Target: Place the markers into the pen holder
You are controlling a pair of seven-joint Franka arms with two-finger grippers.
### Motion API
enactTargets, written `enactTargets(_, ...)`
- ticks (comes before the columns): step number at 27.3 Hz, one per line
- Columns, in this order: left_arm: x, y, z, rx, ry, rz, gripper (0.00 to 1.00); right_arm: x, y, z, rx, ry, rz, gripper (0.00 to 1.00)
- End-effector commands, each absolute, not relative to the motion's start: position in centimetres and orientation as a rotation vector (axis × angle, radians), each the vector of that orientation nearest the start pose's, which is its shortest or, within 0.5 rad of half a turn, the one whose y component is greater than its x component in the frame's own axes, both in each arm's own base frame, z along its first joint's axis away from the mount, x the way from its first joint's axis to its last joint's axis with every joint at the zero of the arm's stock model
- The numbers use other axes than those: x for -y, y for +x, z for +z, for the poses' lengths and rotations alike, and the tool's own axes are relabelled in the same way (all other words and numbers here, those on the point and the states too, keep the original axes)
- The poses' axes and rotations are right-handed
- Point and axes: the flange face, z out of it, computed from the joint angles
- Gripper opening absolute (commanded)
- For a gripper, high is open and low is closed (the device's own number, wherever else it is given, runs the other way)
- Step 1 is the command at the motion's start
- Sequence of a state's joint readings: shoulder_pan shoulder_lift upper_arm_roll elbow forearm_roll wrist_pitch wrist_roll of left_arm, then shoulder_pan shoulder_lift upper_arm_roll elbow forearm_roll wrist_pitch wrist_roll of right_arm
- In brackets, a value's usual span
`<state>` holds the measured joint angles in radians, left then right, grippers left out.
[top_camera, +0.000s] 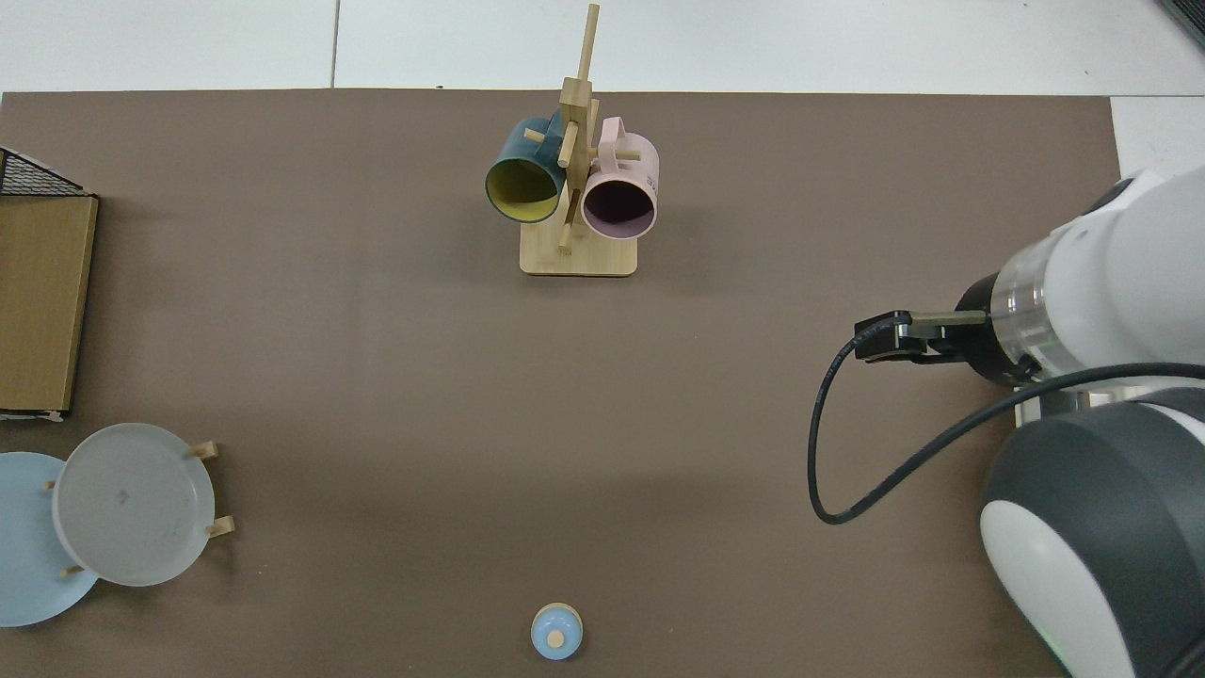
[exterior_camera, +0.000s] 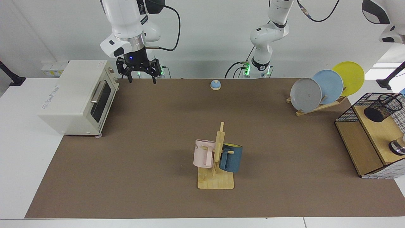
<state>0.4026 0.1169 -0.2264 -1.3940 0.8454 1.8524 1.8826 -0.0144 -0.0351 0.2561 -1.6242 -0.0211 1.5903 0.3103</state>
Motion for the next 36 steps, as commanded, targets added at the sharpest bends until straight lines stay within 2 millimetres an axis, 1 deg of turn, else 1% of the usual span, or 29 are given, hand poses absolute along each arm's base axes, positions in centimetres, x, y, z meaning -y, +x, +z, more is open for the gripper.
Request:
enactTargets(1, -19.8, 60.9, 66.7, -1.869, -1.435, 0.758, 0.0, -11.9, 52.9, 62.3, -0.167, -3.158, -0.039, 1.0)
enactTargets(3, -21.7, 60.9, 65.5, -1.878, -1.456, 0.775, 0.0, -11.6, 53.0, 62.3, -0.174, -3.158, -0.039, 1.0)
enactTargets(7, -22.8, 61.4, 64.0, -1.9, -1.456, 0.792, 0.0, -11.0, 53.1, 62.3, -0.191, -3.157, -0.039, 1.0)
enactTargets(9, -23.5, 61.8, 62.6, -1.915, -1.465, 0.797, 0.0, -11.0, 53.1, 62.2, -0.194, -3.157, -0.036, 1.0)
enactTargets(11, -24.9, 61.7, 61.9, -1.916, -1.485, 0.801, 0.0, -10.6, 53.2, 62.2, -0.203, -3.157, -0.036, 1.0)
enactTargets(12, -25.0, 61.6, 61.5, -1.92, -1.491, 0.798, 0.0, -10.6, 53.2, 62.2, -0.203, -3.157, -0.036, 1.0)
enactTargets(18, -24.7, 61.6, 59.0, -1.952, -1.51, 0.799, 0.0, -10.6, 53.2, 62.2, -0.203, -3.157, -0.036, 1.0)
enactTargets(23, -25.0, 61.7, 57.1, -1.952, -1.535, 0.802, 0.0, -10.6, 53.2, 62.2, -0.203, -3.157, -0.036, 1.0)
enactTargets(27, -24.9, 61.8, 55.5, -1.947, -1.541, 0.773, 0.0, -10.6, 53.2, 62.3, -0.203, -3.156, -0.039, 1.0)
enactTargets(32, -24.4, 61.4, 54.4, -1.905, -1.599, 0.763, 0.0, -10.6, 53.2, 62.2, -0.203, -3.157, -0.036, 1.0)
enactTargets(36, -24.0, 61.2, 54.2, -1.886, -1.618, 0.756, 0.0, -10.6, 53.2, 62.3, -0.203, -3.156, -0.039, 1.0)
